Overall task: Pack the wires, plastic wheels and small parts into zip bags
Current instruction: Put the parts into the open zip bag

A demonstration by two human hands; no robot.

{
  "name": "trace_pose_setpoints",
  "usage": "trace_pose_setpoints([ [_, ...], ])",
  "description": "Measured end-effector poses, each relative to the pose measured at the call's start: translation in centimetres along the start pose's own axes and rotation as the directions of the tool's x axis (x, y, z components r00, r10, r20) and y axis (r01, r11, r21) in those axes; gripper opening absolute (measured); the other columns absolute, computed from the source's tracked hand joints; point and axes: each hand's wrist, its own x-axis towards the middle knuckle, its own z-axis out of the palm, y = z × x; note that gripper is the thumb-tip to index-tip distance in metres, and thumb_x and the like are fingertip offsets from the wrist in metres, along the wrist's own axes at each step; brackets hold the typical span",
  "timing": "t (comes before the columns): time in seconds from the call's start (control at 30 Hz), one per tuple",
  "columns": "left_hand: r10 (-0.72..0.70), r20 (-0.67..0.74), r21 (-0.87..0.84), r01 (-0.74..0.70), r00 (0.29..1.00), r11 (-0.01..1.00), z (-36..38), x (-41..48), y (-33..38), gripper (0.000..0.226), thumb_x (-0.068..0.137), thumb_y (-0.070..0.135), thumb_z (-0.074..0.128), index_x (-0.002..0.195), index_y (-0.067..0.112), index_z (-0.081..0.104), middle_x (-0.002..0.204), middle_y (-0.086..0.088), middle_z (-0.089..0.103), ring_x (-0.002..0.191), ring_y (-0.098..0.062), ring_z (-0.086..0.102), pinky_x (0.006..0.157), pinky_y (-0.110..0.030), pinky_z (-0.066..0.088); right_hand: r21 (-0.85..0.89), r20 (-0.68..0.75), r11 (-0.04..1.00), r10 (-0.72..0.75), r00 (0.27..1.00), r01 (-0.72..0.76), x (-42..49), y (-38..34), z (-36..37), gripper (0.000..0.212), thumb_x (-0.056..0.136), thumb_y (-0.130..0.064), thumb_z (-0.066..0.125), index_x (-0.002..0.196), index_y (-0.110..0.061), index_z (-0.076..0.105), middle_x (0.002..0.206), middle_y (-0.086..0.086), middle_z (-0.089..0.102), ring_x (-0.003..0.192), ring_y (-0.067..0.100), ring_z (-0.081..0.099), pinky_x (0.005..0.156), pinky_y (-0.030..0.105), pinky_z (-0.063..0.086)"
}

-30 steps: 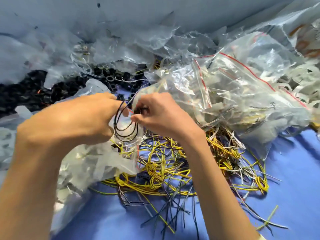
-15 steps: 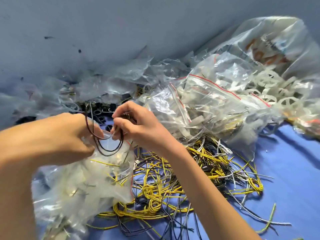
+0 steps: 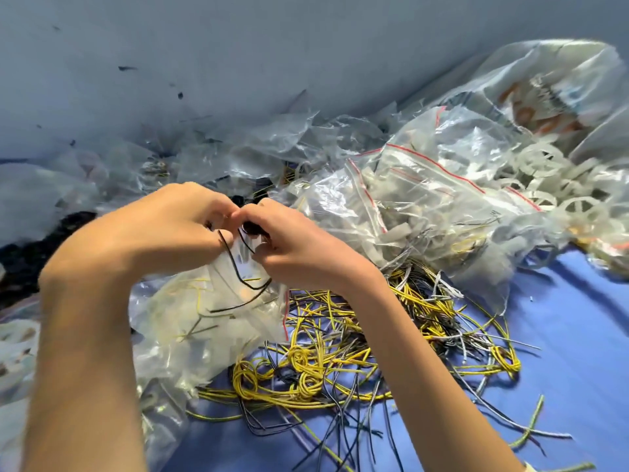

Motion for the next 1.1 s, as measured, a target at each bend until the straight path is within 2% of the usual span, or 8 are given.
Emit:
trace_pose_setpoints([
  [0.17, 0.028, -0.074, -0.051, -0.032, 0.997, 0.998, 0.0, -0.5, 0.1, 0.037, 0.074, 0.002, 0.058, 0.088, 0.036, 0.065, 0.053, 0.032, 0.054, 0.051, 0.007, 0.049, 0.047, -0.007, 0.037, -0.026, -0.067, 0.998, -0.054, 0.996, 0.052, -0.3, 0.0, -0.3, 0.051, 0.082, 0.018, 0.038, 0.120, -0.008, 0.060, 0.107, 0.012, 0.056, 0.091, 0.020, 0.059, 0.079, 0.023, 0.045],
  [0.27, 0.031, -0.099, -0.063, -0.037, 0.995, 0.997, 0.5, -0.6, 0.2, 0.035, 0.074, 0.005, 0.058, 0.091, 0.034, 0.064, 0.054, 0.015, 0.056, 0.057, 0.006, 0.049, 0.053, -0.009, 0.037, -0.056, -0.068, 0.998, -0.034, 0.997, 0.030, -0.6, 0.4, -0.3, 0.047, 0.086, 0.013, 0.038, 0.118, -0.015, 0.058, 0.089, 0.006, 0.066, 0.065, 0.017, 0.069, 0.062, 0.025, 0.051],
  [0.37, 0.029, -0.099, -0.064, -0.036, 0.995, 0.997, 1.1, -0.5, 0.0, 0.032, 0.075, 0.009, 0.058, 0.100, 0.029, 0.064, 0.058, 0.015, 0.048, 0.061, 0.014, 0.048, 0.055, -0.006, 0.036, -0.083, -0.075, 0.997, 0.000, 0.997, -0.007, -0.4, 0.9, 0.2, 0.035, 0.096, 0.000, 0.040, 0.121, -0.019, 0.056, 0.076, 0.005, 0.064, 0.046, 0.009, 0.054, 0.053, 0.026, 0.046],
  [0.53, 0.054, -0.019, -0.044, -0.055, 0.998, 0.998, 1.8, -0.3, -0.6, 0.034, 0.075, 0.010, 0.058, 0.106, 0.022, 0.063, 0.052, 0.016, 0.049, 0.061, 0.017, 0.048, 0.054, -0.006, 0.035, -0.059, -0.067, 0.994, 0.087, 0.994, -0.091, 0.1, 1.1, 1.1, 0.018, 0.097, -0.020, 0.048, 0.114, -0.018, 0.055, 0.068, 0.006, 0.063, 0.052, 0.018, 0.049, 0.055, 0.030, 0.039],
  [0.63, 0.061, 0.030, -0.048, -0.060, 0.998, 0.997, 1.9, -0.2, -1.0, 0.043, 0.077, 0.014, 0.058, 0.116, 0.033, 0.058, 0.057, 0.022, 0.055, 0.058, 0.012, 0.049, 0.052, -0.008, 0.035, -0.079, -0.054, 0.988, 0.128, 0.990, -0.132, 0.1, 1.4, 1.2, 0.013, 0.098, -0.028, 0.046, 0.103, -0.016, 0.051, 0.062, 0.006, 0.060, 0.055, 0.022, 0.057, 0.056, 0.038, 0.049],
  [0.8, 0.101, 0.075, -0.085, -0.094, 0.992, 0.992, 1.6, -0.7, -1.4, 0.056, 0.066, 0.028, 0.050, 0.118, 0.051, 0.050, 0.052, 0.021, 0.053, 0.050, -0.003, 0.047, 0.051, -0.013, 0.037, -0.155, -0.061, 0.973, 0.164, 0.985, -0.171, -0.1, 2.1, 0.7, 0.017, 0.096, -0.034, 0.048, 0.103, -0.018, 0.048, 0.064, -0.005, 0.045, 0.061, 0.021, 0.041, 0.057, 0.033, 0.034],
  [1.0, 0.088, 0.070, -0.008, -0.088, 0.994, 0.996, 1.5, -1.1, -1.6, 0.056, 0.068, 0.027, 0.049, 0.122, 0.039, 0.055, 0.061, 0.042, 0.049, 0.056, 0.011, 0.049, 0.049, -0.008, 0.035, -0.164, 0.055, 0.981, 0.108, 0.993, -0.098, -0.2, 1.1, 0.5, 0.032, 0.098, -0.037, 0.043, 0.118, -0.013, 0.050, 0.094, -0.003, 0.051, 0.083, 0.013, 0.045, 0.066, 0.030, 0.028],
  [1.1, 0.070, 0.058, 0.027, -0.072, 0.996, 0.997, 1.4, -1.2, -1.6, 0.058, 0.070, 0.025, 0.054, 0.124, 0.048, 0.051, 0.065, 0.049, 0.046, 0.059, 0.014, 0.049, 0.046, -0.015, 0.032, -0.144, 0.081, 0.984, 0.113, 0.990, -0.101, -0.2, 1.0, 0.6, 0.038, 0.101, -0.035, 0.035, 0.130, -0.015, 0.048, 0.098, -0.001, 0.050, 0.097, 0.015, 0.045, 0.076, 0.028, 0.028],
])
